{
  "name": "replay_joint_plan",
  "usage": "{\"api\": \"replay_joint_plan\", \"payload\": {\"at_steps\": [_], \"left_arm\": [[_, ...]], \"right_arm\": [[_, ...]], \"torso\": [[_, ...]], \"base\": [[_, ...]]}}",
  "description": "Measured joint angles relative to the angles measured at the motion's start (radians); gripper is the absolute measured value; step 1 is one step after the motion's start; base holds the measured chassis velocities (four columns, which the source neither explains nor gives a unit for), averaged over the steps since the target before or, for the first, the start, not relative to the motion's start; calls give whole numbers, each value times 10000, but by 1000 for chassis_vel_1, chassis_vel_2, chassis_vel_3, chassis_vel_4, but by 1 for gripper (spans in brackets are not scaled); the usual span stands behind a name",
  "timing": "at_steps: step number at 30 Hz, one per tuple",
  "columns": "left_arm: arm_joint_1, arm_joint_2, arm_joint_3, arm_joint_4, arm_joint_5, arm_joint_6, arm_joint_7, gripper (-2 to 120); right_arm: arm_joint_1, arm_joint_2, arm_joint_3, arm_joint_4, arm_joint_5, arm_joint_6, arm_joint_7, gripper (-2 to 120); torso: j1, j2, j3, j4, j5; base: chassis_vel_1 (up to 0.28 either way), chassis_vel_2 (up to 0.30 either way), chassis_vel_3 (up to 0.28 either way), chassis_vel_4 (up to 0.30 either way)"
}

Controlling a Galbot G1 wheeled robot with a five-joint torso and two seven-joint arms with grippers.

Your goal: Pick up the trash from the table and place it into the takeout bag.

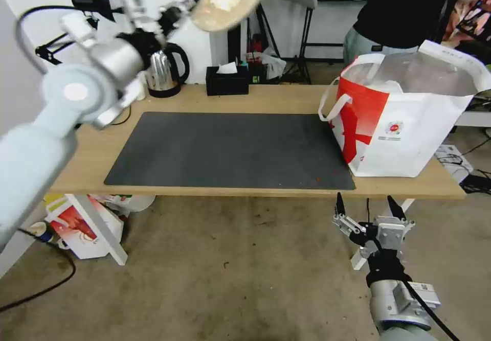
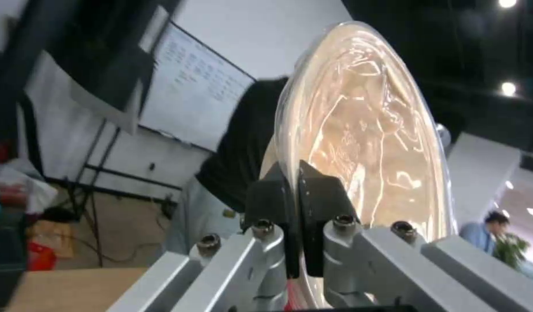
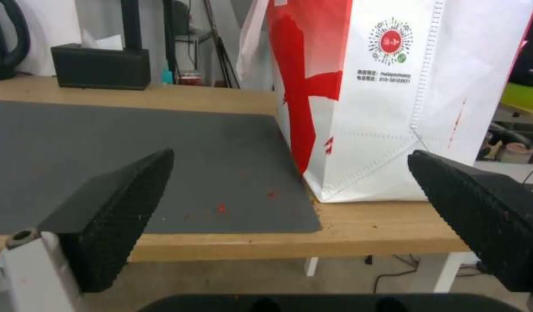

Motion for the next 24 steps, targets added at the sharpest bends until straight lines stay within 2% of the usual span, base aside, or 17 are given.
{"api": "replay_joint_plan", "payload": {"at_steps": [3,4,8,9,12,14,18,19,22,24], "left_arm": [[-1339,-575,1278,880,138,-91,116,0],[-1339,-575,1278,880,138,-91,116,0],[-2823,-1176,2879,1877,198,-95,418,0],[-2823,-1176,2879,1877,198,-95,418,0],[-3830,-1633,4066,2491,120,-94,755,0],[-4115,-1814,4334,2684,73,-90,822,0],[-5317,-2672,5532,3647,-124,-91,1030,0],[-5317,-2672,5532,3647,-124,-91,1030,0],[-6034,-3240,6341,4381,-203,-91,1227,0],[-6176,-3388,6525,4575,-213,-89,1264,0]], "right_arm": [[0,1,0,0,0,0,0,100],[0,1,0,0,0,0,0,100],[1,0,0,0,0,0,0,100],[1,0,0,0,0,0,0,100],[1,0,0,0,0,0,0,100],[1,0,0,0,0,0,0,100],[0,0,0,0,0,0,0,100],[0,0,0,0,0,0,0,100],[1,0,0,0,0,0,0,100],[1,0,0,0,0,0,0,100]], "torso": [[0,0,-1,-4,7],[0,0,-1,-4,7],[0,0,0,-1,5],[0,0,0,-1,5],[0,0,0,3,3],[0,0,-1,1,3],[0,-1,-1,-3,6],[0,-1,-1,-3,6],[0,0,-1,1,3],[0,0,-1,0,2]], "base": [[0,0,0,0],[0,0,0,0],[0,0,0,0],[0,0,0,0],[0,0,0,0],[0,0,0,0],[0,0,0,0],[0,0,0,0],[0,0,0,0],[0,0,0,0]]}}
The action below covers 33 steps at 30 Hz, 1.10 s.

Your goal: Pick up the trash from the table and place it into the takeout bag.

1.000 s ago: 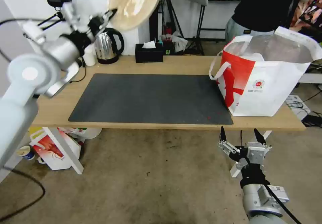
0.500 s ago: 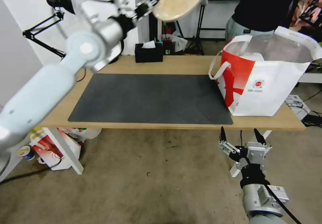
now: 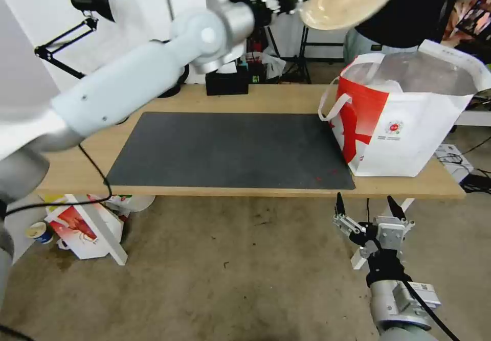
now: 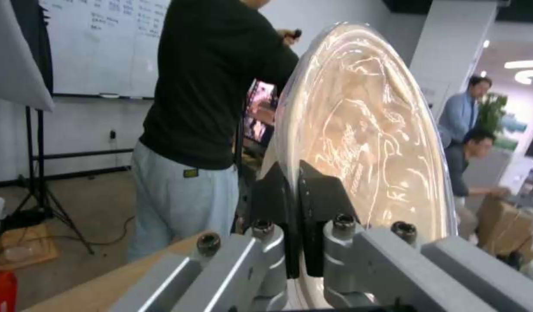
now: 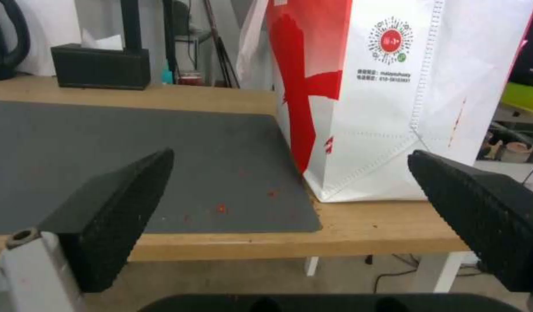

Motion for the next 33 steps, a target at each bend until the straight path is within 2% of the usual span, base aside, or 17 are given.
{"api": "replay_joint_plan", "payload": {"at_steps": [4,5,9,15,19,33], "left_arm": [[-542,-763,820,903,-4,8,145,0],[-542,-763,820,903,-4,8,145,0],[-787,-1492,1350,1598,-4,35,254,0],[-893,-1903,1829,2109,62,38,333,0],[-931,-2252,2127,2726,492,21,443,0],[-981,-2906,2492,3356,1086,-90,593,0]], "right_arm": [[0,0,0,0,1,0,0,100],[0,0,0,0,1,0,0,100],[0,0,0,0,0,0,0,100],[0,0,0,0,0,0,0,100],[0,0,0,0,1,0,0,100],[0,0,0,0,1,0,0,100]], "torso": [[0,0,1,0,0],[0,0,1,0,0],[-1,0,0,-3,3],[-1,0,0,-1,-2],[-1,0,0,0,-1],[-1,0,0,0,0]], "base": [[0,0,0,0],[0,0,0,0],[0,0,0,0],[0,0,0,0],[0,0,0,0],[0,0,0,0]]}}
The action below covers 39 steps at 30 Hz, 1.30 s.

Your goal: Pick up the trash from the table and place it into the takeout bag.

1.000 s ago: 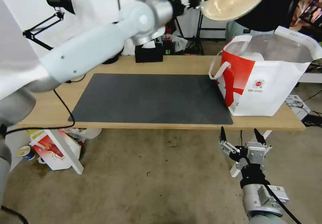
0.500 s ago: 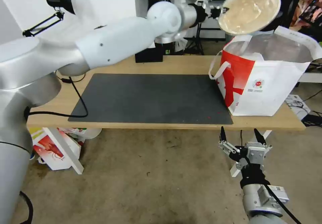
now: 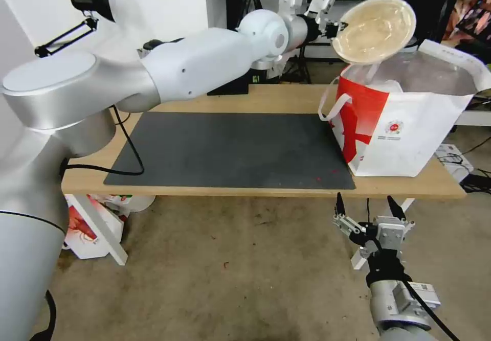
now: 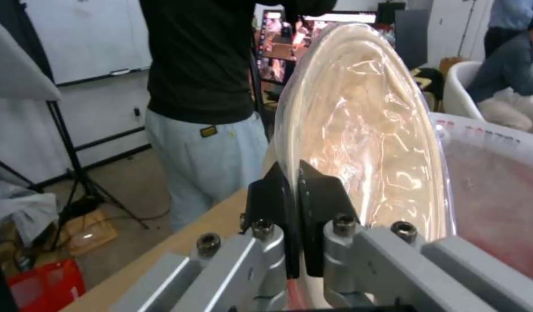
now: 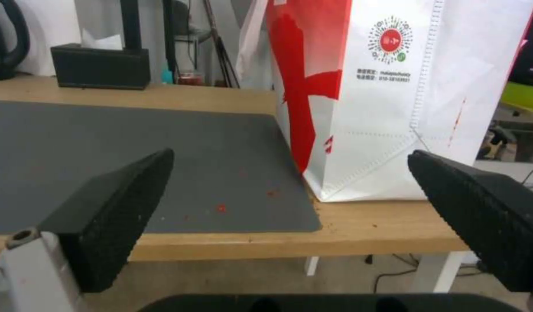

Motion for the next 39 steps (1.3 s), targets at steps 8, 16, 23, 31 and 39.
{"api": "replay_joint_plan", "payload": {"at_steps": [8,16,23,31,39], "left_arm": [[-64,-494,-11,247,-7,-26,35,0],[-220,-997,-80,694,-84,-25,58,0],[-229,-1311,30,1137,-38,-16,176,0],[-112,-1581,163,1464,115,-26,351,0],[147,-1604,415,1570,459,-129,383,0]], "right_arm": [[0,0,0,0,0,0,1,100],[0,0,0,-1,0,0,0,100],[0,0,0,0,0,0,0,100],[0,0,0,0,0,0,0,100],[0,0,0,0,-1,0,1,100]], "torso": [[0,0,0,0,0],[0,0,0,-2,1],[0,0,0,-1,0],[0,0,0,-1,0],[0,0,0,-1,-1]], "base": [[0,0,0,0],[0,0,0,0],[0,0,0,0],[0,0,0,0],[0,0,0,0]]}}
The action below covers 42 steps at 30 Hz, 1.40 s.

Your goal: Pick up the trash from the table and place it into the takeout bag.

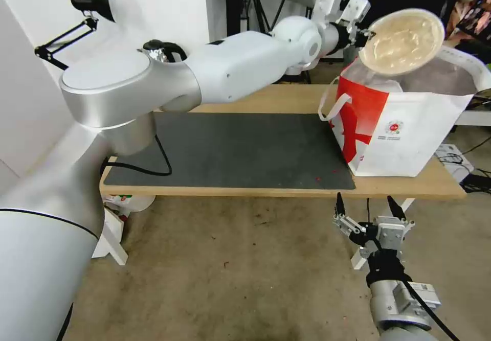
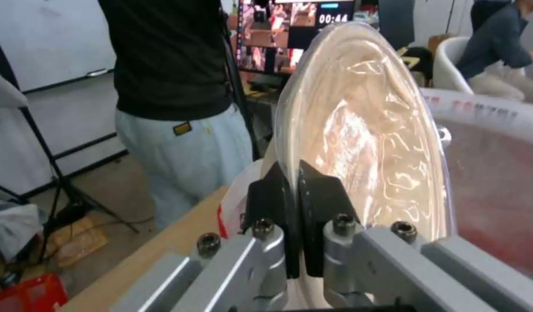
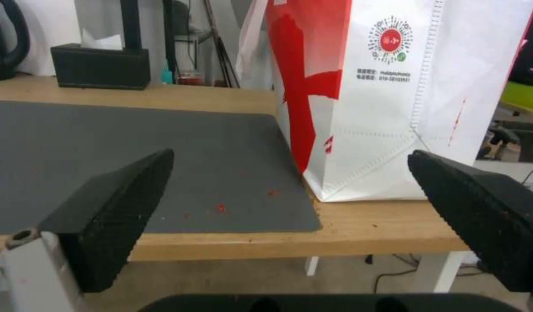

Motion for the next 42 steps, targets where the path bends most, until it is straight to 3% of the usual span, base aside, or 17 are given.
{"api": "replay_joint_plan", "payload": {"at_steps": [36,38,42], "left_arm": [[565,17,357,-25,712,-261,232,0],[567,17,353,-31,731,-242,246,12],[567,19,344,-48,746,-198,247,21]], "right_arm": [[0,0,0,0,1,0,0,100],[0,0,0,0,1,0,0,100],[0,0,0,0,0,0,0,100]], "torso": [[0,2,0,0,0],[0,2,0,0,0],[0,2,0,0,0]], "base": [[0,0,0,0],[0,0,0,0],[0,0,0,0]]}}
